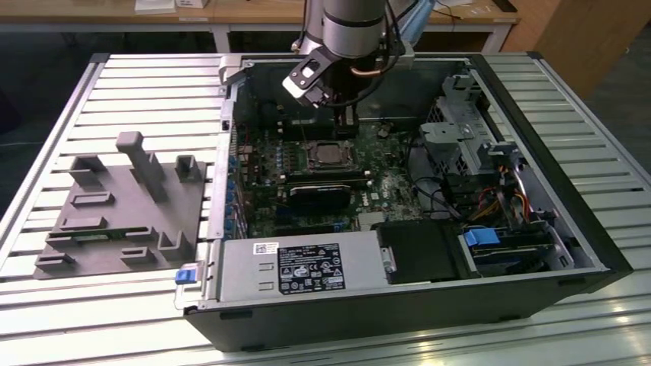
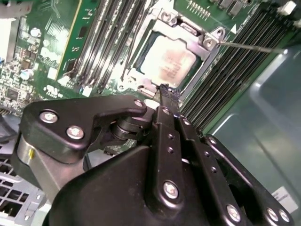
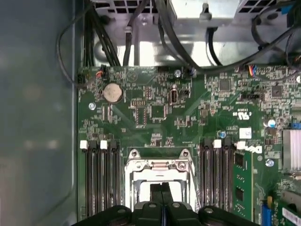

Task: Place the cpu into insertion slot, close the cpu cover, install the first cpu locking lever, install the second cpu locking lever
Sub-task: 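Close the cpu cover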

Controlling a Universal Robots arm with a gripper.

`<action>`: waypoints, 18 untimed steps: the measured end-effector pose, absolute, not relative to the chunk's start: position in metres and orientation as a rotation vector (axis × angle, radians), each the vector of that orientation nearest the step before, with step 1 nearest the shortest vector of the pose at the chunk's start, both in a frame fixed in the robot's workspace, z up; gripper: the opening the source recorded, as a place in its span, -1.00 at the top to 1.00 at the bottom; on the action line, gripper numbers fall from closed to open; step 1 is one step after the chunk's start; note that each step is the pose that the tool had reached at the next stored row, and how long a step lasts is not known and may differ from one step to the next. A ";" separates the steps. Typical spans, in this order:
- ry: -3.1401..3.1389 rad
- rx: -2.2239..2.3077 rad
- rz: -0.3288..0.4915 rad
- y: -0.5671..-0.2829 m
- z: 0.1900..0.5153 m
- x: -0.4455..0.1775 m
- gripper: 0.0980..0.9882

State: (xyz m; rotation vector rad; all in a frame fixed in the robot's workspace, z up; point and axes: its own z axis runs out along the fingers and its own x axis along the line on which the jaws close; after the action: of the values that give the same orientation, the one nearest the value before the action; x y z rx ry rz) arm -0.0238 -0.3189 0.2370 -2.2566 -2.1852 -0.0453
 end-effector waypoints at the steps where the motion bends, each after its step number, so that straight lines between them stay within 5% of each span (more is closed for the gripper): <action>1: -2.184 -2.255 -0.050 -0.319 0.236 -0.025 0.99; 18: -2.165 -2.237 -0.088 -0.328 0.221 -0.043 0.99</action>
State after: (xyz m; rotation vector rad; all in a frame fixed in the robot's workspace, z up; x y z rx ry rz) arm -0.0434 -0.3282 0.2211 -2.2366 -2.1652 -0.0877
